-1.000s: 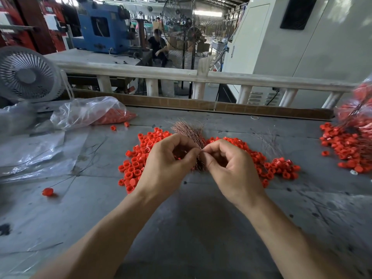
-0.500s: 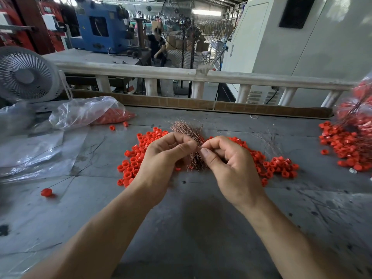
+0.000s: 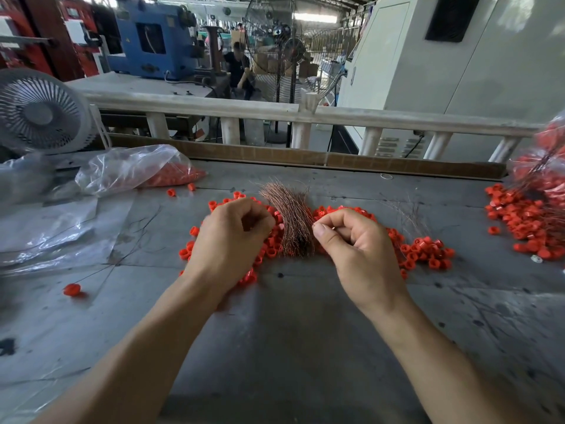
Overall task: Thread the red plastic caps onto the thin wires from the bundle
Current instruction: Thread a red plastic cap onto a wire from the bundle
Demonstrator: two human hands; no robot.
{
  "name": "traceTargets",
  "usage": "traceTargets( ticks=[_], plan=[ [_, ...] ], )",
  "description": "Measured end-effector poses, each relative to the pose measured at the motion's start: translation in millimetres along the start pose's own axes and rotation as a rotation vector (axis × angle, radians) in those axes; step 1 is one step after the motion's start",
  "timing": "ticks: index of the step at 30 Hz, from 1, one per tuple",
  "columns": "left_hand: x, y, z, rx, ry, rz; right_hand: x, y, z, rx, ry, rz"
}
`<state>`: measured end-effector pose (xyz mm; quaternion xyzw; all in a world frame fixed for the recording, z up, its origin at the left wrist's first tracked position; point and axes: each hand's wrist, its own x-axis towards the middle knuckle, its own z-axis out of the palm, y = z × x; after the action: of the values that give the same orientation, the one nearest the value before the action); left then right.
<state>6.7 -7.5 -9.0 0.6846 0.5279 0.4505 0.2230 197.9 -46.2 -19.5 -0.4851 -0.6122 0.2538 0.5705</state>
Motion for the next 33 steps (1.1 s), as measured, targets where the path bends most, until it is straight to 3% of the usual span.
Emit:
traceTargets(
  ticks=[3, 10, 14, 20, 24, 29, 33],
  plan=[
    [0.1, -3.7, -5.9, 0.293, -0.035, -0.027, 1.0, 0.7, 0.3, 0.057, 0.028, 0.047],
    [-6.4, -4.8, -3.5, 0.555, -0.089, -0.004, 4.8, -6.6, -3.4, 0.362, 0.161, 0.231],
    [-6.2, -3.2, -1.1, 0.612, -0.107, -0.021, 7.8, -6.9, -7.2, 0.476, 0.192, 0.297],
    [-6.2, -4.9, 0.9, 0.569, -0.059, 0.022, 4.9, -8.1, -3.8, 0.424, 0.146, 0.265],
    [-4.2, -0.7, 3.8, 0.221, 0.006, 0.04, 1.7, -10.1, -1.3, 0.294, 0.102, 0.178],
    [-4.2, 6.8, 9.7, -0.451, -0.168, -0.075, -1.1, -11.6, 0.4, 0.175, 0.083, 0.057],
    [-5.3, 12.9, 9.9, -0.717, -0.228, -0.143, -2.0, -12.4, 1.2, 0.134, 0.061, -0.004]
  ],
)
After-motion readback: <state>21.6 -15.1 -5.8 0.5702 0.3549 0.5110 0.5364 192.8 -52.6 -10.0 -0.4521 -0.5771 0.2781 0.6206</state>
